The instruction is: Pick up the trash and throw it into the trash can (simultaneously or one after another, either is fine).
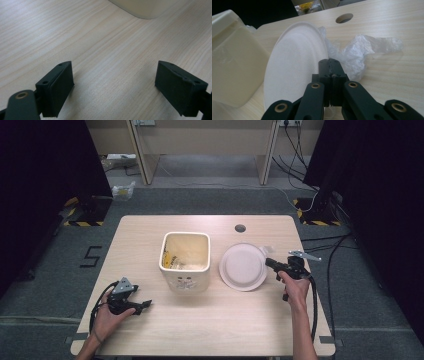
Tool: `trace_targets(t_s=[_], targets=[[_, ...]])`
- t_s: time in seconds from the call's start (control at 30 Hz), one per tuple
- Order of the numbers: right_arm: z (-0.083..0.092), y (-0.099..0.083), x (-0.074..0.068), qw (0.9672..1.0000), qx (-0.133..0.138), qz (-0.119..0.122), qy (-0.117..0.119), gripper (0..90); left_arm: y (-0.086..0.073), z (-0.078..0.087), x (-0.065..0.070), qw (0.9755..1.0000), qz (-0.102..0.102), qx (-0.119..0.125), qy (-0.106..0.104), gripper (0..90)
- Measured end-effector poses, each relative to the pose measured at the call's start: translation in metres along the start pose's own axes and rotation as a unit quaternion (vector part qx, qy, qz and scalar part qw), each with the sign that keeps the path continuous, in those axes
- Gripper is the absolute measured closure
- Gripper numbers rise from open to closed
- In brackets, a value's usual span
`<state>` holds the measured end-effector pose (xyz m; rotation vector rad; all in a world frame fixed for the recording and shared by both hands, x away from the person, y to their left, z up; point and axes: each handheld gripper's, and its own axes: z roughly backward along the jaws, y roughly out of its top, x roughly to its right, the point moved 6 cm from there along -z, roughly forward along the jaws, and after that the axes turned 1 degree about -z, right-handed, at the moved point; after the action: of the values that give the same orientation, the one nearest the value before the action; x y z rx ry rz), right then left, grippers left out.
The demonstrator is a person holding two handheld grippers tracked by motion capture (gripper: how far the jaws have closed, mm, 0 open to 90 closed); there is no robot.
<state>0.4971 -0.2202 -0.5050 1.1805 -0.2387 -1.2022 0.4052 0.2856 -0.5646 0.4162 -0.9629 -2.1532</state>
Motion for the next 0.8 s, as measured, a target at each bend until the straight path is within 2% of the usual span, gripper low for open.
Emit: trace_targets(t_s=[0.1, 0.17, 0.37, 0.5, 0.57, 0.8], targets=[[0.002, 0.001, -0.002, 1.0000, 0.003, -0.001, 0.007, 90.0, 0.000, 0.000, 0.000, 1.0000, 0.000, 0.000, 0.000, 14.2], [0.004, 0.003, -0.007, 0.9997, 0.008, -0.006, 0.023, 90.0, 0.000, 0.000, 0.000, 1.0000, 0.000, 0.000, 0.000, 14.2], [0.009, 0.007, -0.013, 0.9993, 0.019, -0.007, 0.032, 90.0, 0.000, 0.000, 0.000, 1.0000, 0.000, 0.000, 0.000, 14.2], [0.015, 0.011, -0.017, 0.9984, 0.028, -0.015, 0.048, 90.0, 0.000, 0.000, 0.000, 1.0000, 0.000, 0.000, 0.000, 14.2], [0.020, 0.014, -0.022, 0.9971, 0.039, -0.017, 0.064, 90.0, 0.000, 0.000, 0.000, 1.0000, 0.000, 0.000, 0.000, 14.2], [0.037, 0.032, -0.036, 0.9950, 0.062, 0.001, 0.079, 90.0, 0.000, 0.000, 0.000, 1.0000, 0.000, 0.000, 0.000, 14.2]])
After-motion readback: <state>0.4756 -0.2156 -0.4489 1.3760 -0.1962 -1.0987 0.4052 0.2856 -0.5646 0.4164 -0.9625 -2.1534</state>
